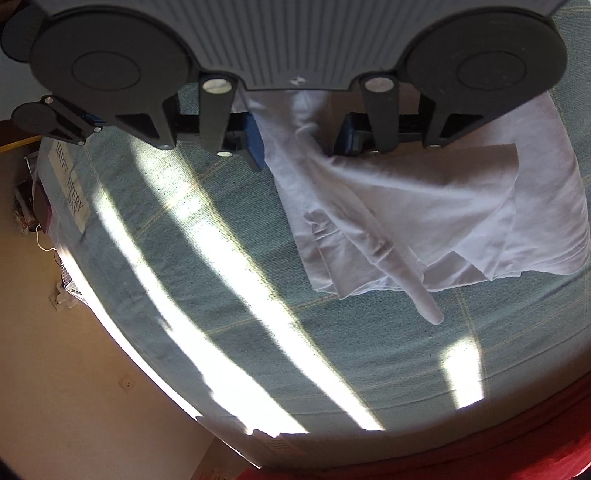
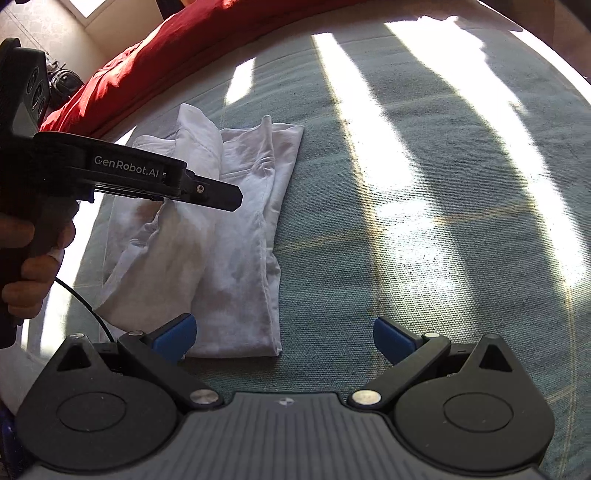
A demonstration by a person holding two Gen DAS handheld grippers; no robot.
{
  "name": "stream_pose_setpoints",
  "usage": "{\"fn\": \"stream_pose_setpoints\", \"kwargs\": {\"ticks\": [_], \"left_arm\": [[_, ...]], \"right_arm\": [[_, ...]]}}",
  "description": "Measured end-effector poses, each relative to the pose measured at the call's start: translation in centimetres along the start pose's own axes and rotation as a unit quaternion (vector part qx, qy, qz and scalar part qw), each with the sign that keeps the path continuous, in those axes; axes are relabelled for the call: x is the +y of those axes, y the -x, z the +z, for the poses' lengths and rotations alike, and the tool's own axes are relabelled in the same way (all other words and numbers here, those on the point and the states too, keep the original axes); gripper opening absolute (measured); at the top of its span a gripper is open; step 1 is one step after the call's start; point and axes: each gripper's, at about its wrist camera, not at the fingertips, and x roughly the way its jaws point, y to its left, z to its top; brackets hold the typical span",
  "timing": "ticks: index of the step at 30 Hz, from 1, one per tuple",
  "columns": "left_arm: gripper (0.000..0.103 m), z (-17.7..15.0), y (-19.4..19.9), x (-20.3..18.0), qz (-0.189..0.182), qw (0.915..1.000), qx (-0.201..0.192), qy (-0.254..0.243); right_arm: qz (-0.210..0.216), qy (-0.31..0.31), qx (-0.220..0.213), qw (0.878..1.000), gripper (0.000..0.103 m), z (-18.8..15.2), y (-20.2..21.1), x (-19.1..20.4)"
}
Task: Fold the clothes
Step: 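Open the left gripper to release the folded edge and withdraw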
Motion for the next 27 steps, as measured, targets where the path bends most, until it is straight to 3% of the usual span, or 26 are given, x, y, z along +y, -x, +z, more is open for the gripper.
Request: {"fn": "stream_pose_setpoints", "kwargs": {"ticks": [3,9,16,24,27], "left_arm": [[0.044,0.2,-0.6,-1.1,0.017,0.9990,0.005,-0.040],[0.048,0.1,-1.6,-1.8,0.030,0.9975,0.007,-0.063],[0.053,-0.5,-0.6,-4.7,0.063,0.9826,0.000,-0.175],[0.060,-0.4,1.4,-5.2,0.035,0.9816,-0.024,-0.186],[0.060,-1.0,2.0,-4.2,0.046,0.9820,-0.031,-0.181]], "right_arm": [[-0.004,-0.002,-0.002,1.000,0.103,-0.1,0.0,-0.1],[-0.007,-0.007,-0.001,1.000,0.103,-0.3,0.1,-0.1],[-0.015,-0.005,-0.001,1.000,0.103,-0.7,0.3,0.1],[-0.014,-0.005,-0.007,1.000,0.103,-0.7,0.5,0.3],[-0.014,0.000,-0.010,1.000,0.103,-0.7,0.6,0.4]]}}
